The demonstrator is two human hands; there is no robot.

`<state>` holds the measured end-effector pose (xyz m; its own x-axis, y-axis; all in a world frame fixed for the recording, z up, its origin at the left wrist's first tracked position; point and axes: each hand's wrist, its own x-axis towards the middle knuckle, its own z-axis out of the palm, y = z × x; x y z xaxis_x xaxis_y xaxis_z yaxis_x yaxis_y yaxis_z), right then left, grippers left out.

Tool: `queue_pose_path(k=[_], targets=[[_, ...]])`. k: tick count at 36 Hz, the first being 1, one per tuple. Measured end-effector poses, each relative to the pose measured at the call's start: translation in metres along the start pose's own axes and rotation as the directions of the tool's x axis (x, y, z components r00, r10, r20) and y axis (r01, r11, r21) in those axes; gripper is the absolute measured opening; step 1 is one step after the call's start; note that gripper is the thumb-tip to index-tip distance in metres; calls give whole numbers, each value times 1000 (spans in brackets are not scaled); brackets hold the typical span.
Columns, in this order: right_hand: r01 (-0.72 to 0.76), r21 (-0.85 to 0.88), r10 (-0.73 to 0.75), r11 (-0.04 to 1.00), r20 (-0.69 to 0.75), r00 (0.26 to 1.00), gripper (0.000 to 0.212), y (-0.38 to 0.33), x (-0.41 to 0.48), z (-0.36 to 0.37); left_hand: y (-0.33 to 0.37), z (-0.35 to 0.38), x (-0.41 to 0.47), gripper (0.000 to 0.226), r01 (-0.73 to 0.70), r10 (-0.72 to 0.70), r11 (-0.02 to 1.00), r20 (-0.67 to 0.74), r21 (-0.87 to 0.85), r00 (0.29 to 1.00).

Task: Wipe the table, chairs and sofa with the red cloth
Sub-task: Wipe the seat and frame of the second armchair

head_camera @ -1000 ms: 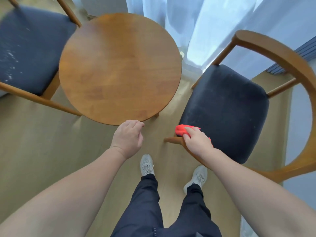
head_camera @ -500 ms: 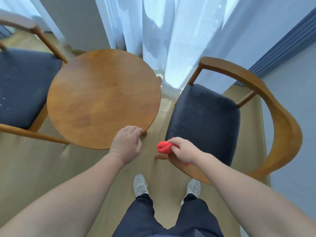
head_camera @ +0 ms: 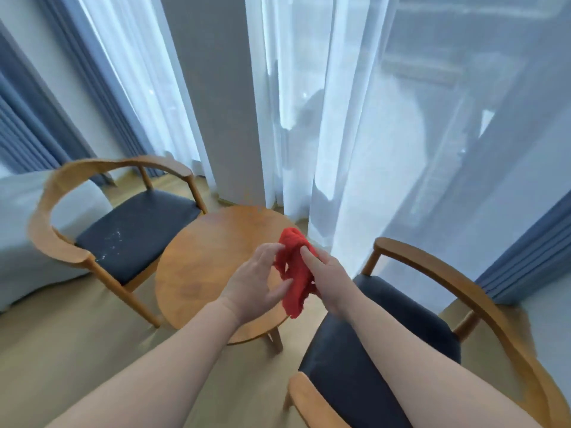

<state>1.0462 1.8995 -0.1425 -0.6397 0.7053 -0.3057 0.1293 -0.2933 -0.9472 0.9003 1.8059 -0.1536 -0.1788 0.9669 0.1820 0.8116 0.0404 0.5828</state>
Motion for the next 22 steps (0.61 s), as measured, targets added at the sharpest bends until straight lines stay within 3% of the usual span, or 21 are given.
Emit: queue_pose_path(k=[4, 8, 12, 15, 22], targets=[[12, 149, -47, 989, 232, 972, 41, -51, -11, 23, 28, -43, -10, 79, 51, -54, 998, -91, -42, 994], [52, 142, -107, 988, 415, 904, 35, -85, -22, 58, 48, -85, -29, 84, 102, -120, 991, -237, -87, 964], [178, 56, -184, 982, 445, 877, 22, -106, -30, 94, 60, -130, -57, 54, 143, -160, 987, -388, -74, 907], [263, 26, -244, 965, 467, 850, 15, -114, -37, 120, 66, -160, -84, 46, 155, -174, 985, -423, -78, 889], [420, -87, -324, 903, 505, 800, 20, -122, -58, 170, 68, -214, -134, 36, 168, -196, 980, -431, -103, 881]])
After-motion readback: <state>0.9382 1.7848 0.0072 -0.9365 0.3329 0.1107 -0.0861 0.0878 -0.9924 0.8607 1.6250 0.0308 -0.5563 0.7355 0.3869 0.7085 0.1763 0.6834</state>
